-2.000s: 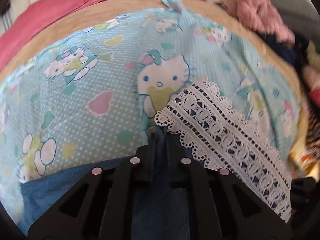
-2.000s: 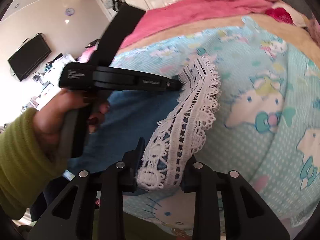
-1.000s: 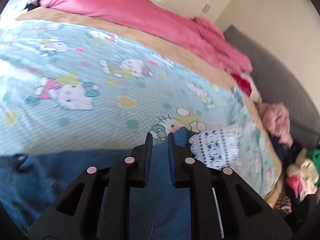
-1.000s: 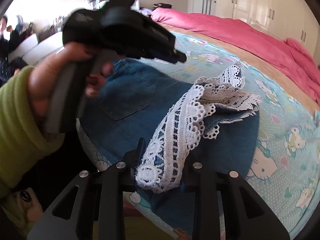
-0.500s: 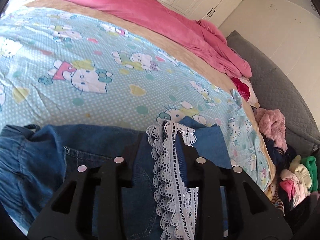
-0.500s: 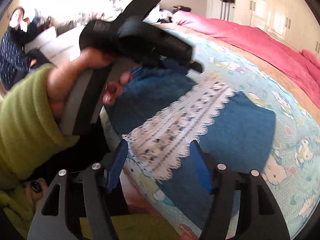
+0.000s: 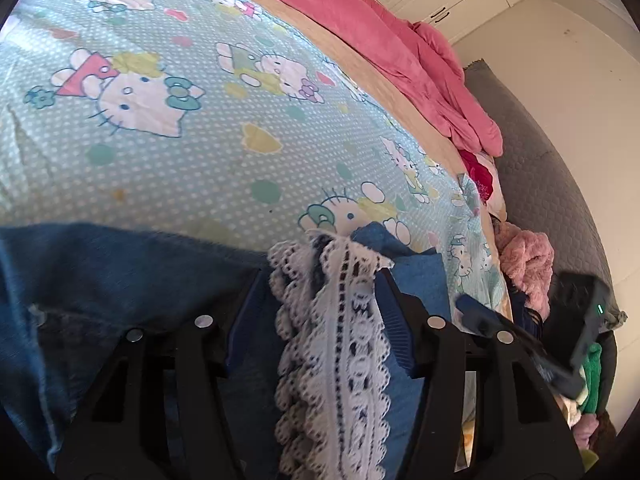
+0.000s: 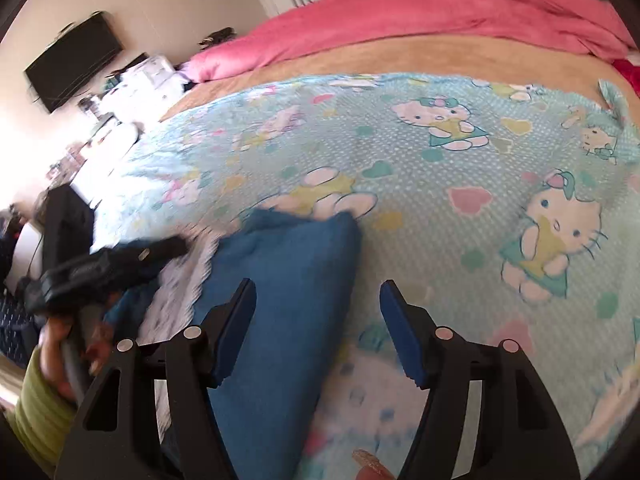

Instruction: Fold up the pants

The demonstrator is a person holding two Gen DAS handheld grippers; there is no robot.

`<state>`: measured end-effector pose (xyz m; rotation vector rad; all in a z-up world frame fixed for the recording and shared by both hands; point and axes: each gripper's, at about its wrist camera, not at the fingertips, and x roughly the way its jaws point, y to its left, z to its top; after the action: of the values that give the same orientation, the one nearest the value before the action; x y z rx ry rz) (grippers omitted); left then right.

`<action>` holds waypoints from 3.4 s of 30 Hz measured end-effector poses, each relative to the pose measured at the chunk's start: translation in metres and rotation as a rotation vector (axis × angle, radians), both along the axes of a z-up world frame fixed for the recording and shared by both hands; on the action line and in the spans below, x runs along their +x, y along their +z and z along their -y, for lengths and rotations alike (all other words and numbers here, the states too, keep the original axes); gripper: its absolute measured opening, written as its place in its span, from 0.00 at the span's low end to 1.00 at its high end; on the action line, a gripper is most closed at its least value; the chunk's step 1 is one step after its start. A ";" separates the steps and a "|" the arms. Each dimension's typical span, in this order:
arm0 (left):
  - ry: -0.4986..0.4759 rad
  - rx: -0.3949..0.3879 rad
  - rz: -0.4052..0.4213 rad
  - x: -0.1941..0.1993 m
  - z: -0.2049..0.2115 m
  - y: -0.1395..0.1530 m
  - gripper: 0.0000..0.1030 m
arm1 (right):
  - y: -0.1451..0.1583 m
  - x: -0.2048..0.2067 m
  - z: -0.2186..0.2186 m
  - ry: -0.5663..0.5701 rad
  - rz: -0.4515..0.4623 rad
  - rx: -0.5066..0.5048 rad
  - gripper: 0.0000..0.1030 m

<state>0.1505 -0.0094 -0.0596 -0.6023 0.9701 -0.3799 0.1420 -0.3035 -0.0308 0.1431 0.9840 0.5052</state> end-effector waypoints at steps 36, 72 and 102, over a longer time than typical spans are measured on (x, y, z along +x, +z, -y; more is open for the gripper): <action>0.069 0.304 0.084 -0.072 -0.012 0.044 0.69 | 0.015 -0.071 0.030 0.006 0.068 0.006 0.64; -0.102 0.392 -0.028 -0.147 0.052 0.012 0.16 | -0.019 -0.152 -0.009 0.216 -0.035 -0.087 0.14; -0.095 0.553 0.145 -0.163 0.065 0.047 0.46 | 0.038 -0.125 -0.002 0.156 0.171 -0.089 0.44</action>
<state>-0.0129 -0.0741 -0.0122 -0.0262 0.9138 -0.2198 0.0168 -0.3019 0.0070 -0.0568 0.8521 0.6056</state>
